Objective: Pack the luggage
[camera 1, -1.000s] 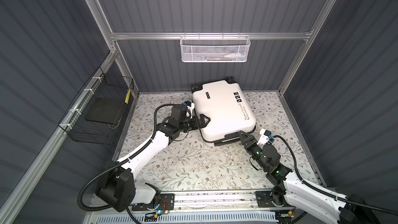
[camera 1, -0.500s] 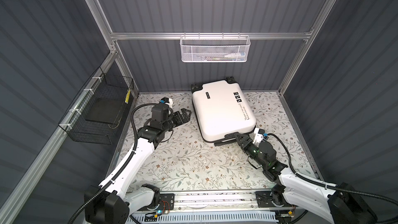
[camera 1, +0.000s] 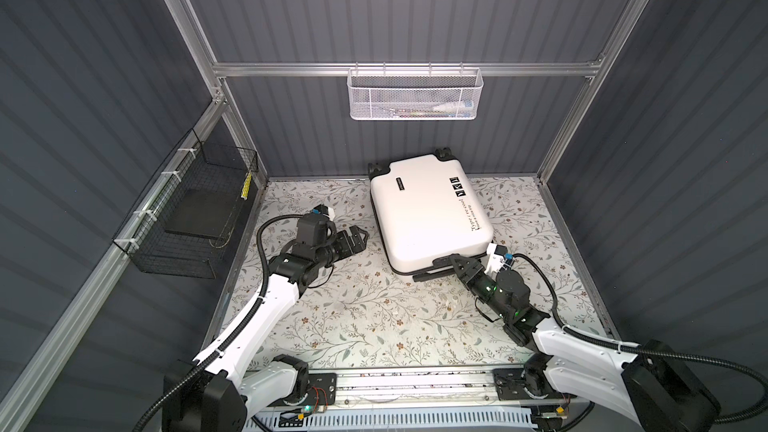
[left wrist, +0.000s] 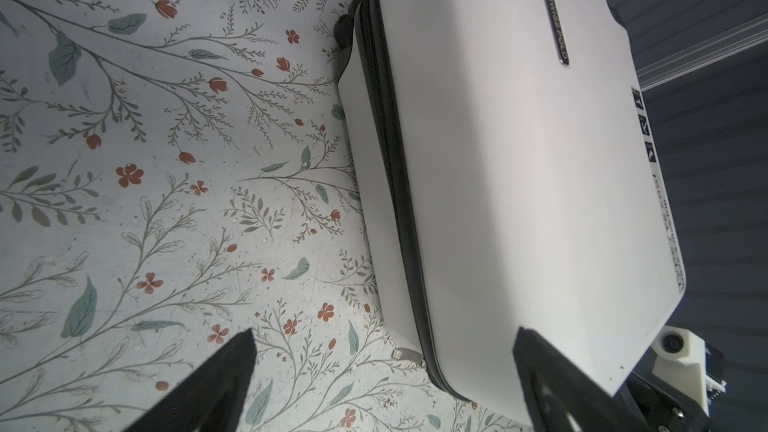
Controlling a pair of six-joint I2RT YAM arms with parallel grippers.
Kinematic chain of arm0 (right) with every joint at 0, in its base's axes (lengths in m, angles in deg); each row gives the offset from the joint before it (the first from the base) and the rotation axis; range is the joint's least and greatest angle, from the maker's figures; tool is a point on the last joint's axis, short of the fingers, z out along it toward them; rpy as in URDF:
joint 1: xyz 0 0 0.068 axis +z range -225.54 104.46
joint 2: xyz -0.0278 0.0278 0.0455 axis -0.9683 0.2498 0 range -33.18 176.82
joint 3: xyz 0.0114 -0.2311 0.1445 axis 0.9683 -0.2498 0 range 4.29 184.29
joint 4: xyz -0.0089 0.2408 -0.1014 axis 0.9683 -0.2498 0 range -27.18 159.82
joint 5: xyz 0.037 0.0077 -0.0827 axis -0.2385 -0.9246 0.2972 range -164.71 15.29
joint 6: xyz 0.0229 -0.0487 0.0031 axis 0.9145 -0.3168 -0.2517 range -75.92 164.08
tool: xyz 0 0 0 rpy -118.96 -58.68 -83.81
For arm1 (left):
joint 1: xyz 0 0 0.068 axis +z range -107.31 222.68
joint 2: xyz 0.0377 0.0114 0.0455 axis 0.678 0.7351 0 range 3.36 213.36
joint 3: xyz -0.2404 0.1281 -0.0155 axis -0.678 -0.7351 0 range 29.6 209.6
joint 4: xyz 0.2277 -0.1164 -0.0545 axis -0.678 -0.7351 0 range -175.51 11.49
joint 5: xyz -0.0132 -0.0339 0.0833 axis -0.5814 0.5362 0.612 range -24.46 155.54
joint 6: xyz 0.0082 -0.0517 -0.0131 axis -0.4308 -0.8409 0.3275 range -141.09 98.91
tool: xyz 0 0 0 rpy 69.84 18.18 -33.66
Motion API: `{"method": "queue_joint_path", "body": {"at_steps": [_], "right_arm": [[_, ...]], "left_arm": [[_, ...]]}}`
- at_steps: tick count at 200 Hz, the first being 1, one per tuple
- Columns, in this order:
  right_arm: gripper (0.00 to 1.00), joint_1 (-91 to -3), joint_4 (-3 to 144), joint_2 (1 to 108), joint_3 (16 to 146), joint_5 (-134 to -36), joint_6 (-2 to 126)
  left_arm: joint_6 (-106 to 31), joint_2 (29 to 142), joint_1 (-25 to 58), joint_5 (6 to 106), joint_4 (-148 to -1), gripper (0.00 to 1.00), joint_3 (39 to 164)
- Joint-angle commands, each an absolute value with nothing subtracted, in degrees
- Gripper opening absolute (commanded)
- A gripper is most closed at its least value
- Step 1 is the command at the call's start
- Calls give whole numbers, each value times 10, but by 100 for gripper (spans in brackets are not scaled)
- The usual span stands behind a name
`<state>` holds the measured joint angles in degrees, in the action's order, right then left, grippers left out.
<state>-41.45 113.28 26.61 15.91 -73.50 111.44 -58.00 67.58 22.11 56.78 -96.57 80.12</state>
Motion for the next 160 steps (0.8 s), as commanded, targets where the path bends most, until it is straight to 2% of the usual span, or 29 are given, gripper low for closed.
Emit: {"method": "queue_joint_path", "body": {"at_steps": [1, 43, 66, 78, 97, 113, 160], "right_arm": [[33, -418, 1162, 269, 179, -732, 1107], [19, -418, 1161, 264, 190, -734, 1106], [20, -420, 1155, 259, 194, -734, 1106], [26, -420, 1151, 254, 192, -735, 1106], [44, -420, 1127, 238, 189, -735, 1107], [55, -419, 1101, 219, 186, -734, 1107], [66, -407, 1097, 220, 178, -720, 1111]], "left_arm": [[-582, 662, 219, 564, -965, 100, 790], [-584, 655, 219, 545, -951, 100, 764], [-583, 654, 219, 536, -943, 100, 747], [-584, 653, 219, 533, -939, 100, 739], [-585, 653, 219, 527, -930, 100, 730], [-584, 657, 219, 520, -925, 100, 731], [-595, 674, 219, 499, -900, 100, 732]]}}
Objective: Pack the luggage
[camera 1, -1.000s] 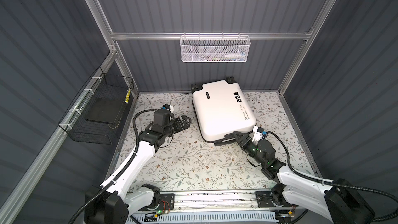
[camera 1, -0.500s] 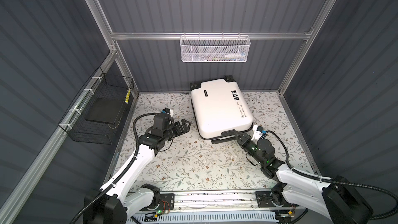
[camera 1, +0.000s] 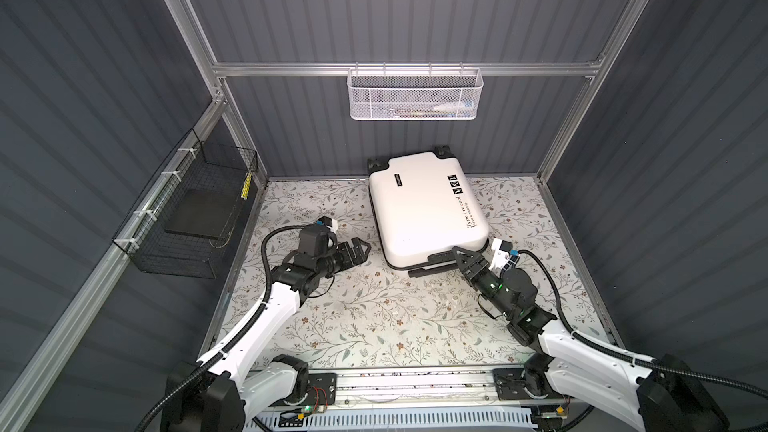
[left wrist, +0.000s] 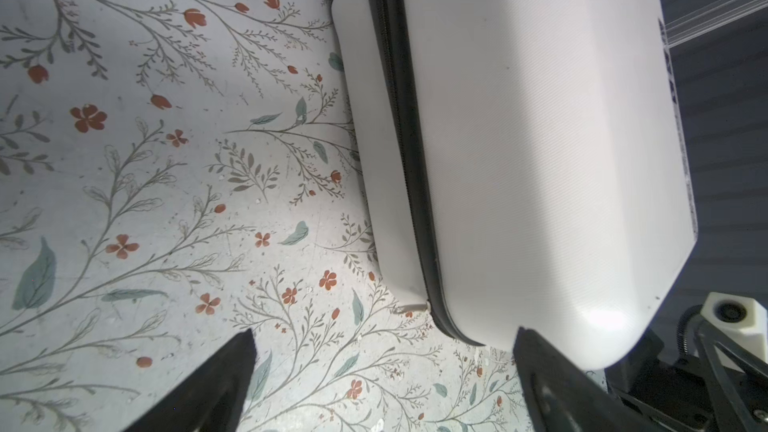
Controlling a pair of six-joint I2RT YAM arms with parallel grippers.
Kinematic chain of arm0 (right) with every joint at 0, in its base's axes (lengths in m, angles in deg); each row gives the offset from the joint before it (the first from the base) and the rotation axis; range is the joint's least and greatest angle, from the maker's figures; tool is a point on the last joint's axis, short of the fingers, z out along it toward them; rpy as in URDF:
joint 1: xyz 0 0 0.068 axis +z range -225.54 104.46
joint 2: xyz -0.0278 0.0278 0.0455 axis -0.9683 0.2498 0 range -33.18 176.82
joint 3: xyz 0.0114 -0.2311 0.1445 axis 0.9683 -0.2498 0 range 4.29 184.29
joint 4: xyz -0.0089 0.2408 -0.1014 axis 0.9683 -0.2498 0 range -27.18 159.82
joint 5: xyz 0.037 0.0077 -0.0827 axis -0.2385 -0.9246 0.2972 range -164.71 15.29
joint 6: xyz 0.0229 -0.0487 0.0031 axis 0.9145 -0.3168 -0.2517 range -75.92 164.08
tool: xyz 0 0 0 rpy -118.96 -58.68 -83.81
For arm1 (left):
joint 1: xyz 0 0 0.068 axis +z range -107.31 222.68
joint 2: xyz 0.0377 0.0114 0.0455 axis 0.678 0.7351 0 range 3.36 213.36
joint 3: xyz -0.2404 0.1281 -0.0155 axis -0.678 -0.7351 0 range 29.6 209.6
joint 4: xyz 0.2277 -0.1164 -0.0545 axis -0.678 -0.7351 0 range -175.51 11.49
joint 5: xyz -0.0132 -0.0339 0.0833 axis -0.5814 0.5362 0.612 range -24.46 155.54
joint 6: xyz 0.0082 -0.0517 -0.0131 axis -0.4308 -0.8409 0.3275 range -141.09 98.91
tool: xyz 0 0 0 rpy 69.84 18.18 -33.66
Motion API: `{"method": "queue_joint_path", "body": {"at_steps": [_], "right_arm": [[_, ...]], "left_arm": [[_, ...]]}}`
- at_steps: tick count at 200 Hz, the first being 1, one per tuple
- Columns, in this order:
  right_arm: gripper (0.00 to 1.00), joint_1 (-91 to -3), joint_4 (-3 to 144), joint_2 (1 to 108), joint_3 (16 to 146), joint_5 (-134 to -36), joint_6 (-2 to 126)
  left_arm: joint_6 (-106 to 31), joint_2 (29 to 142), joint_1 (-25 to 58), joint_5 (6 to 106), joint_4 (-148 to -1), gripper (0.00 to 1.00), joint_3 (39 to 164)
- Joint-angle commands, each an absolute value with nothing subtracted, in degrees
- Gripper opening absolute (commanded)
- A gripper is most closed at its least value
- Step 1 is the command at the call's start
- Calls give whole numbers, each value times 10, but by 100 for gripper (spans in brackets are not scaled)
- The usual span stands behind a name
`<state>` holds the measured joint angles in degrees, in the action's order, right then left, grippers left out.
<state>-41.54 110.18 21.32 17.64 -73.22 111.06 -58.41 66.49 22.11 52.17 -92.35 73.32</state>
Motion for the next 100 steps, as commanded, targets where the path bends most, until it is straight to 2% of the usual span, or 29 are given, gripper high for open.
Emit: {"method": "queue_joint_path", "body": {"at_steps": [1, 47, 100], "right_arm": [[66, -406, 1097, 221, 177, -720, 1111], [71, -389, 1158, 282, 195, -716, 1111], [69, -388, 1217, 337, 207, -706, 1112]], "left_arm": [[-596, 674, 219, 498, -899, 100, 732], [-609, 682, 219, 490, -876, 100, 732], [-611, 686, 218, 488, -871, 100, 732]]}}
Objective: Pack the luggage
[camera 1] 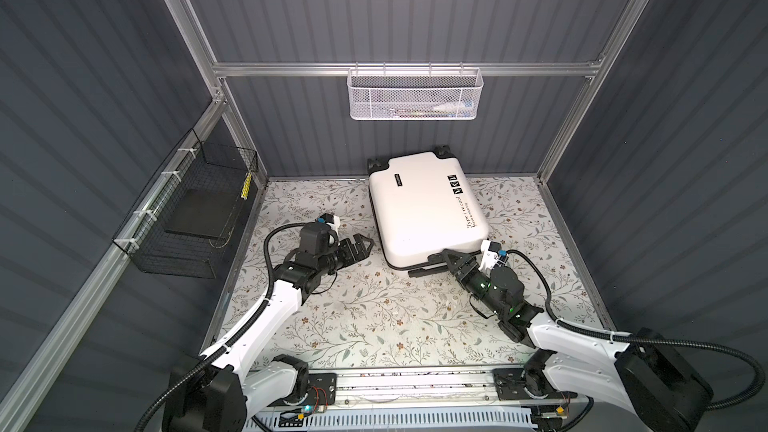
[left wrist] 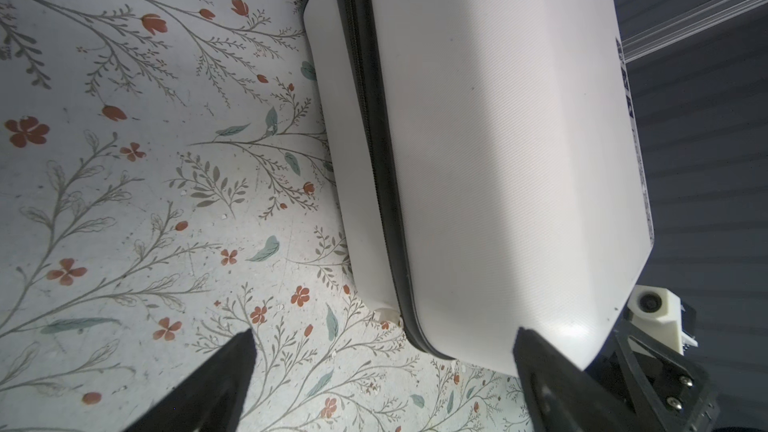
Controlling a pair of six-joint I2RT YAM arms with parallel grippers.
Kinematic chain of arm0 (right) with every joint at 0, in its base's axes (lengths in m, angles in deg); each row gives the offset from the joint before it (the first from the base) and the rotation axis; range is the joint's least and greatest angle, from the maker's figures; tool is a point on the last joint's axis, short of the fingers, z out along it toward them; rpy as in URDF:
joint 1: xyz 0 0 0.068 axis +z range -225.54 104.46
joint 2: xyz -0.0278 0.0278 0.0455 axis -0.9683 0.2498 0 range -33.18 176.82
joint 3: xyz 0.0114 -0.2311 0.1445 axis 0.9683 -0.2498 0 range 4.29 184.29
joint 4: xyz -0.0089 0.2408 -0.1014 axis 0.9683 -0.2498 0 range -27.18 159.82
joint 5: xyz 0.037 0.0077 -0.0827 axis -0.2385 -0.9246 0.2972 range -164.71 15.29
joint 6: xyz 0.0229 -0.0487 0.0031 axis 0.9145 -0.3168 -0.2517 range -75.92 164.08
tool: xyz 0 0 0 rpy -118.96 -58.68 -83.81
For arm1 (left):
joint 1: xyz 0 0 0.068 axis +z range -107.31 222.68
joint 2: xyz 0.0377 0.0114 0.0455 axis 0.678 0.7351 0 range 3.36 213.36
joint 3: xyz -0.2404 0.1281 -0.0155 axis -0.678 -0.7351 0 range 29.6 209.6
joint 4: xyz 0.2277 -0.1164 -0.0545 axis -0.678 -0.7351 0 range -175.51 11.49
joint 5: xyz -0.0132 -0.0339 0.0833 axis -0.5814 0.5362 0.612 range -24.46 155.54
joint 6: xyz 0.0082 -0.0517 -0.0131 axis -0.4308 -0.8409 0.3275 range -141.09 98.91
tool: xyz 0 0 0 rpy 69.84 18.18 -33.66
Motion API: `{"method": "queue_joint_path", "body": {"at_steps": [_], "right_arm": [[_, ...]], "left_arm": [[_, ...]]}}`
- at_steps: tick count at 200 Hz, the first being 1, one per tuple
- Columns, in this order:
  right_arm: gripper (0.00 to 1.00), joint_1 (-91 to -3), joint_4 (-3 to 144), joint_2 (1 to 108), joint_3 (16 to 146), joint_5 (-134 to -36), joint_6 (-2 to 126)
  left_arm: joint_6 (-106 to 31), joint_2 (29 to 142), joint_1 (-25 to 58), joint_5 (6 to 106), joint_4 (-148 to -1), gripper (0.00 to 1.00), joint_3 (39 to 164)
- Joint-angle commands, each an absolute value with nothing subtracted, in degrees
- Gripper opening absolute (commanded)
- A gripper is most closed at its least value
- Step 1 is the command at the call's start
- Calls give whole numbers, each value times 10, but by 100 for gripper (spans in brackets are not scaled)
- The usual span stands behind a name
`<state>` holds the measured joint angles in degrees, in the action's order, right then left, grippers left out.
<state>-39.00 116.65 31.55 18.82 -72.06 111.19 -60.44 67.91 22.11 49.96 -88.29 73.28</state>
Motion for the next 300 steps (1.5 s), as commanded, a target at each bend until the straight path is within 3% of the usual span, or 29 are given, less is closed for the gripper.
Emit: {"method": "queue_joint_path", "body": {"at_steps": [1, 136, 210, 300], "right_arm": [[68, -388, 1218, 337, 207, -705, 1112], [29, -385, 1269, 377, 208, -694, 1113], [18, -385, 1266, 358, 220, -694, 1112], [15, -386, 1254, 334, 238, -699, 1111]], "left_arm": [[-612, 686, 218, 488, -871, 100, 733], [-613, 688, 216, 487, -864, 100, 736], [-610, 682, 216, 487, -867, 100, 735], [-605, 681, 216, 486, -871, 100, 728]]}}
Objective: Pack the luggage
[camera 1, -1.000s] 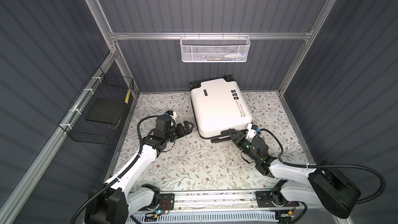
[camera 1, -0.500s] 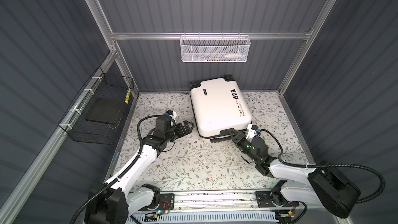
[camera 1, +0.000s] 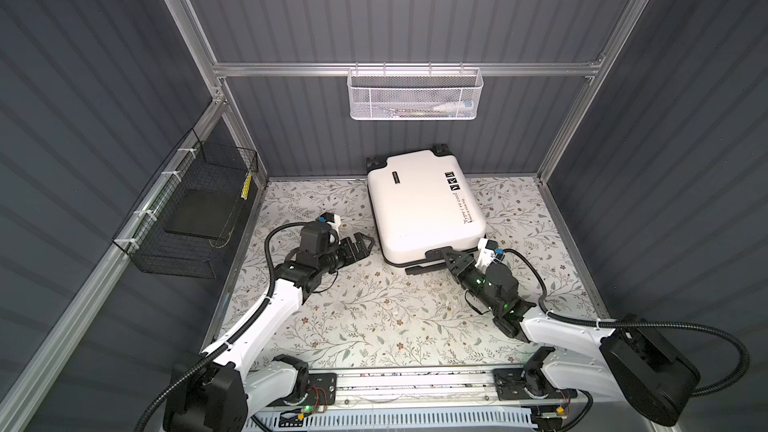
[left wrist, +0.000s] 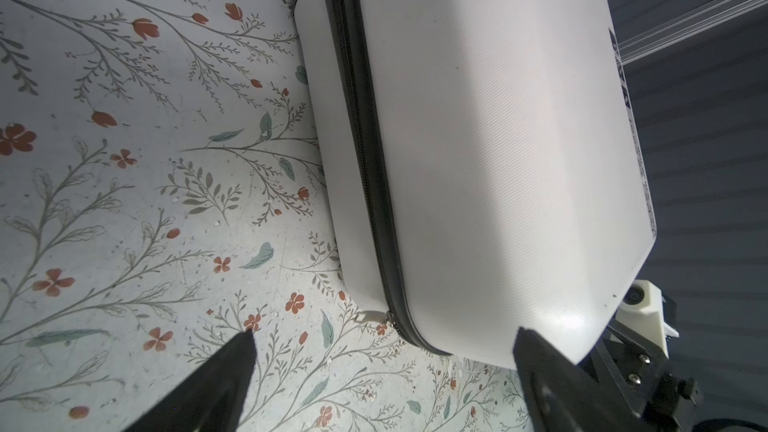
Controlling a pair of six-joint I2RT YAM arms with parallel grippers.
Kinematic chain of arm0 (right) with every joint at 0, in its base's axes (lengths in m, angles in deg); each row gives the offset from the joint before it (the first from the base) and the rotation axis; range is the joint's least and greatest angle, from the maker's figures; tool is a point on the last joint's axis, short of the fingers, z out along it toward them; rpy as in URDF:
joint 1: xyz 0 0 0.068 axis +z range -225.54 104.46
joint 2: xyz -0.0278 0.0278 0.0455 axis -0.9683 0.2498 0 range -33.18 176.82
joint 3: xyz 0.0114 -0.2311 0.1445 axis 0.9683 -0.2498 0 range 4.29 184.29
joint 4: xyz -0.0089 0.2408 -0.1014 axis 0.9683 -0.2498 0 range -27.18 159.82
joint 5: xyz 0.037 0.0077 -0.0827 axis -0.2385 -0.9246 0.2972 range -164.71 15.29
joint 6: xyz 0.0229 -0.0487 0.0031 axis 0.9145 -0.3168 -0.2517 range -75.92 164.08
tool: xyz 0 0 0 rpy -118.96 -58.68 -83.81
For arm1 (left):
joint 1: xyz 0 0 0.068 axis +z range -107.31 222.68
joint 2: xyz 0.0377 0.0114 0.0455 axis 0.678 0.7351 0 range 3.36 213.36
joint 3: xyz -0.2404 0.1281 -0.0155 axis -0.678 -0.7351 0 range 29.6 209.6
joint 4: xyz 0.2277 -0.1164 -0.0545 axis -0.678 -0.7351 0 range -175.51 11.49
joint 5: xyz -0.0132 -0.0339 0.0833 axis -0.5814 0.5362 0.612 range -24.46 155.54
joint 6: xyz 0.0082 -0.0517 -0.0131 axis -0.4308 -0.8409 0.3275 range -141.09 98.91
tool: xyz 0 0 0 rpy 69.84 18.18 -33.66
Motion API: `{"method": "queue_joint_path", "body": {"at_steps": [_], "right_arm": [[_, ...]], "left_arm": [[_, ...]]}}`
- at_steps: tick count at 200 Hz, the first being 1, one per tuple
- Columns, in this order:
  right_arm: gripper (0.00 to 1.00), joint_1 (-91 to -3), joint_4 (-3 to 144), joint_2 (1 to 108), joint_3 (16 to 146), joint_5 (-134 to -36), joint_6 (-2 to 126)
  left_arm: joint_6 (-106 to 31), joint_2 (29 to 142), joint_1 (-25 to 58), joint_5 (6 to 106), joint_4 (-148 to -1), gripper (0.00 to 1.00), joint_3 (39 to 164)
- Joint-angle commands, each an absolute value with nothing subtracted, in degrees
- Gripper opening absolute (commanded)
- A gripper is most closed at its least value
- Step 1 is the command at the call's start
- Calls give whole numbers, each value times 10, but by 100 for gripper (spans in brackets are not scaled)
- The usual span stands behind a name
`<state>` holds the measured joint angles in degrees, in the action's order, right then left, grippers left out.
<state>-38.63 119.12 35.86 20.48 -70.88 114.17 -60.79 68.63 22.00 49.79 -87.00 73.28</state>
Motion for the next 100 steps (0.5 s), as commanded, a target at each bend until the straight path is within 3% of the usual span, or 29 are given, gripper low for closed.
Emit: {"method": "queue_joint_path", "body": {"at_steps": [1, 73, 100], "right_arm": [[14, -386, 1254, 334, 238, -699, 1111], [13, -386, 1248, 331, 251, -705, 1111], [13, -386, 1252, 336, 251, -708, 1111]], "left_arm": [[-605, 681, 216, 486, -871, 100, 728], [-584, 657, 212, 493, -853, 100, 649], [-564, 673, 168, 526, -818, 100, 614]]}}
